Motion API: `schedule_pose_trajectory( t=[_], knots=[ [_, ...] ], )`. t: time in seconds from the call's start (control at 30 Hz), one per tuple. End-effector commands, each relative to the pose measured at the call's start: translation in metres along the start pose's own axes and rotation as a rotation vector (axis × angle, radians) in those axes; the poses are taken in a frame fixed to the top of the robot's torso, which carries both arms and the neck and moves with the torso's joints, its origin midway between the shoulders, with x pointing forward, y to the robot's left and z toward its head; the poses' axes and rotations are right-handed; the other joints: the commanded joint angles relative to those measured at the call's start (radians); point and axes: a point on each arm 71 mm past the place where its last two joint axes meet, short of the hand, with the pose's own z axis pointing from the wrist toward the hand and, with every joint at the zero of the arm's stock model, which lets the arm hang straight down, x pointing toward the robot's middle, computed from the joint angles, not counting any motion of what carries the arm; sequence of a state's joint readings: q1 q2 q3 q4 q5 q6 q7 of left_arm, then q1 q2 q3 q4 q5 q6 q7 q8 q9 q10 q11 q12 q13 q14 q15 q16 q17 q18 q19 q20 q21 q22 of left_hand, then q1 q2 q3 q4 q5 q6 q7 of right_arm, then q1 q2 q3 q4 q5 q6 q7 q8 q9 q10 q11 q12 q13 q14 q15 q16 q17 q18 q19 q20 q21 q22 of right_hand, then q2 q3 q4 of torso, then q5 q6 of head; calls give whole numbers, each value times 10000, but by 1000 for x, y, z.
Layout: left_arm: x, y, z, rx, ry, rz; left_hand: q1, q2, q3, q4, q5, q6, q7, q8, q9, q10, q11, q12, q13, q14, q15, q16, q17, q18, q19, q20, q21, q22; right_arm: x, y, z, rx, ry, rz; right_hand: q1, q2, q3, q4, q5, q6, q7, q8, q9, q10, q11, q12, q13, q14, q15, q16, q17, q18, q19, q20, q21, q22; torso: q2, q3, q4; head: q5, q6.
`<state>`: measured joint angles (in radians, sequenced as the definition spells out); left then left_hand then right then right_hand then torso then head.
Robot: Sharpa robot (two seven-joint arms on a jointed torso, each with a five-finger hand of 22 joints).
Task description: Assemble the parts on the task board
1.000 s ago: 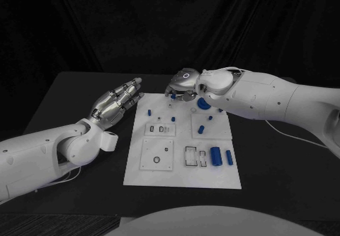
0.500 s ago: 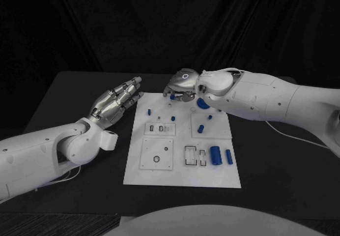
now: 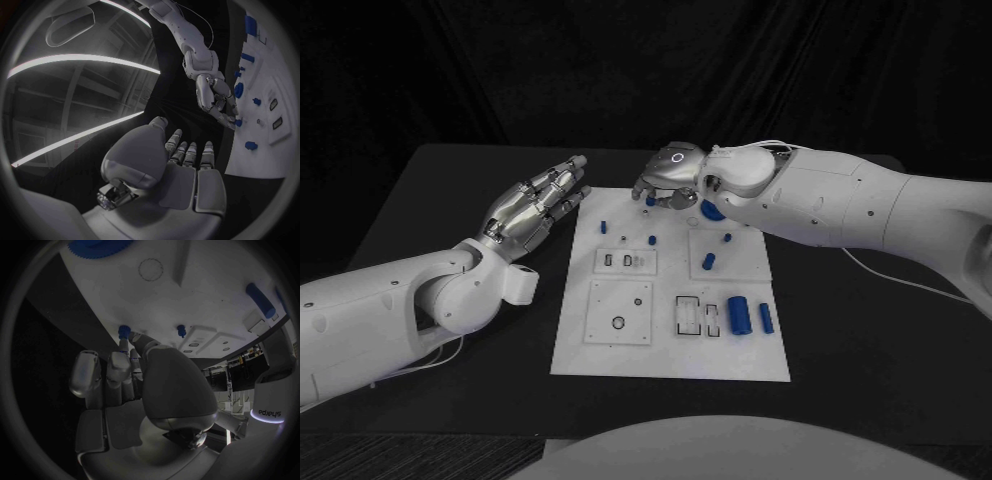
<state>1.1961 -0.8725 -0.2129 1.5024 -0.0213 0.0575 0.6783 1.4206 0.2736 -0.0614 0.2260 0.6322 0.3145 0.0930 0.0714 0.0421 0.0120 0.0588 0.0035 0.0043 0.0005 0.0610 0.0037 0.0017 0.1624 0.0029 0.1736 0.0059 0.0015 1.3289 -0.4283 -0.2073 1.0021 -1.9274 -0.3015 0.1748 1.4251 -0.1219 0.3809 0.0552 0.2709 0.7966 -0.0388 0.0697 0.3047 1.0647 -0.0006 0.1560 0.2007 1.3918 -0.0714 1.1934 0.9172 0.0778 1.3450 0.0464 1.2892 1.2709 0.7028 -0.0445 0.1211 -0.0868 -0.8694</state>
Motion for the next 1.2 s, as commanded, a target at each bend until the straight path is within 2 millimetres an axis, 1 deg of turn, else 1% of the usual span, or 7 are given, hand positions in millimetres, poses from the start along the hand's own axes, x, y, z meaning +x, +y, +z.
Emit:
schedule_pose_trajectory(
  t=[0.03, 0.5, 0.57, 0.73, 0.8, 0.93, 1.2],
  knots=[
    [1, -7, 1, 855, 90, -44, 77, 39, 62, 14, 63, 56, 9, 64, 15, -6, 51, 49, 16, -5, 65, -37, -17, 170, -29, 63, -59, -15, 1, 0, -2, 30, -75, -52, 81, -42, -21, -58, 63, -20, -6, -6, -17, 32, 65, 35, 15, -38, -22, -34, -5, 94, -16, -69, -16, 15, 6, -3, 9, -3, -1],
    [-2, -9, -2, 871, 0, 1, 80, 37, 78, 3, 61, 51, 12, 65, 14, -8, 53, 49, 16, -5, 70, -37, -17, 170, -29, 66, -59, -15, -22, -26, -40, 631, -1985, 553, -298, -30, -407, 150, -501, 363, 344, 87, -153, 584, 21, 984, 652, -170, -23, -317, -386, 140, -140, -67, -271, -77, 3, 13, 16, 35, 20],
    [-2, -9, -3, 874, -12, 5, 80, 37, 78, 3, 61, 51, 12, 65, 14, -8, 53, 49, 16, -5, 70, -37, -17, 170, -29, 66, -59, -15, -26, -35, -52, 906, -2105, 876, -395, 145, -879, 305, -1078, 494, 379, 70, -276, 159, -29, 2882, 2316, -790, -129, -1538, -1830, 364, -803, -94, -1301, -861, 1, 11, 8, 63, 4],
    [-3, -9, -4, 871, -48, 26, 80, 37, 78, 3, 61, 51, 12, 65, 14, -8, 53, 49, 16, -5, 70, -37, -17, 170, -29, 66, -59, -15, -24, -54, -81, 1734, -1911, 1810, -740, 94, -1497, 607, -1267, 390, 558, 10, -451, 86, -110, 7053, 6018, -547, -63, -1420, -1589, 326, -625, -119, -1462, -845, -7, 8, -15, 79, -23],
    [-4, -9, -4, 872, -47, 25, 83, 31, 87, -7, 59, 61, 15, 69, 15, -2, 56, 54, 19, -5, 74, -37, -17, 170, -29, 70, -59, -15, -19, -61, -93, 2138, -1662, 2241, -839, 248, -1780, 812, -1363, 388, 671, 18, -548, 1551, -192, 11111, 10084, 14, -120, 6, 528, 213, -242, -145, -1015, -308, -5, 6, -8, 53, -27],
    [-4, -9, -4, 872, -35, 17, 83, 29, 91, -10, 59, 52, 16, 67, 14, -4, 57, 53, 18, -5, 75, -37, -17, 170, -29, 71, -59, -15, -8, -72, -108, 2763, -1084, 2827, -1350, 324, -2237, 1244, -1488, 408, 940, 43, -603, 5061, -238, 14148, 13701, 1551, -164, 3357, 5788, -224, 840, -167, 732, 1267, -6, 1, 22, -13, -33],
    [-3, -8, -2, 863, 19, -20, 85, 30, 99, -14, 59, 47, 17, 67, 13, -7, 58, 50, 16, -5, 79, -37, -17, 170, -29, 73, -59, -15, 17, -84, -129, 3756, -30, 3447, -2119, 163, -2672, 2272, -1522, 419, 963, 40, -663, 5061, -238, 14148, 13701, 1790, -123, 3774, 6536, -413, 1361, -163, 1626, 2085, 16, 7, -15, 43, -33]
  ],
)
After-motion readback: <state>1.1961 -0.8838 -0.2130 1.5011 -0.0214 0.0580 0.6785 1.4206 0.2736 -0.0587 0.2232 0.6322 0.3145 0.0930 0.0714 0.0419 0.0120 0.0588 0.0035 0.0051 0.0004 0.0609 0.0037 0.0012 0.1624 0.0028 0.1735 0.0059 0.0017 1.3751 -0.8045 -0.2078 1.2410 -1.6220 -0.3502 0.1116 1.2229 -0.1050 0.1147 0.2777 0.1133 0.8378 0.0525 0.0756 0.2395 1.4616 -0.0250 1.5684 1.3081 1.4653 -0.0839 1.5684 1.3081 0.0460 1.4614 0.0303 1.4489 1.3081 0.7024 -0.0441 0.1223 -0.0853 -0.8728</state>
